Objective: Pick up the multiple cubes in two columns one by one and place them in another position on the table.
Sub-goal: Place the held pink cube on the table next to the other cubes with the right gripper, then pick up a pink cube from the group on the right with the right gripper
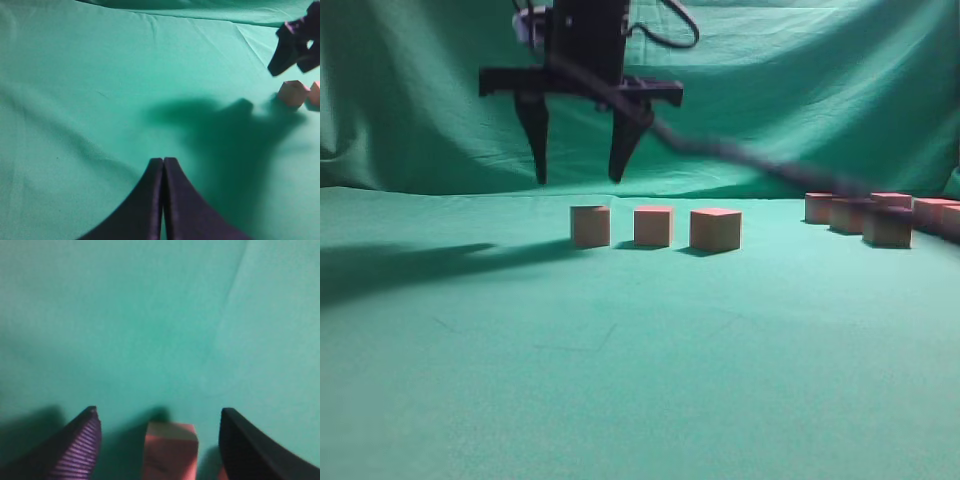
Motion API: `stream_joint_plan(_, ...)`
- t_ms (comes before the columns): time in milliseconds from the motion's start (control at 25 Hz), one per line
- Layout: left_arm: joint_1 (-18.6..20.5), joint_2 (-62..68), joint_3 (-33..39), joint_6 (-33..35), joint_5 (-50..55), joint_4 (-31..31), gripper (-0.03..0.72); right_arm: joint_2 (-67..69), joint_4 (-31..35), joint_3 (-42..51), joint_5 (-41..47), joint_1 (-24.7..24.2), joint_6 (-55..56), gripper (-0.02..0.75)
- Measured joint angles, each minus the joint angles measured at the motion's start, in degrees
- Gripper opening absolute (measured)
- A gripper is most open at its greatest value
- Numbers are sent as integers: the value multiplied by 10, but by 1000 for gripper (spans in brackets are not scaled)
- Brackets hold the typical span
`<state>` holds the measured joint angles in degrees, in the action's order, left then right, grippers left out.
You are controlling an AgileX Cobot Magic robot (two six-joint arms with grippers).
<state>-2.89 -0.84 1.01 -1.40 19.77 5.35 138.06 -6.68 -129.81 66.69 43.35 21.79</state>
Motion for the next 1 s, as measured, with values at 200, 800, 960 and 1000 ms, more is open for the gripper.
stream_joint_plan(200, 0, 0, 0, 0, 0, 0, 0, 0, -54, -102, 45, 0, -5, 467)
stream_joint_plan(800, 0, 0, 0, 0, 0, 0, 0, -270, 23, 29, 58, -79, -106, 467)
stream_joint_plan(960, 0, 0, 0, 0, 0, 0, 0, -370, 7, 184, 58, -138, -106, 467)
stream_joint_plan(1000, 0, 0, 0, 0, 0, 0, 0, -393, 5, 226, 57, -158, -105, 467)
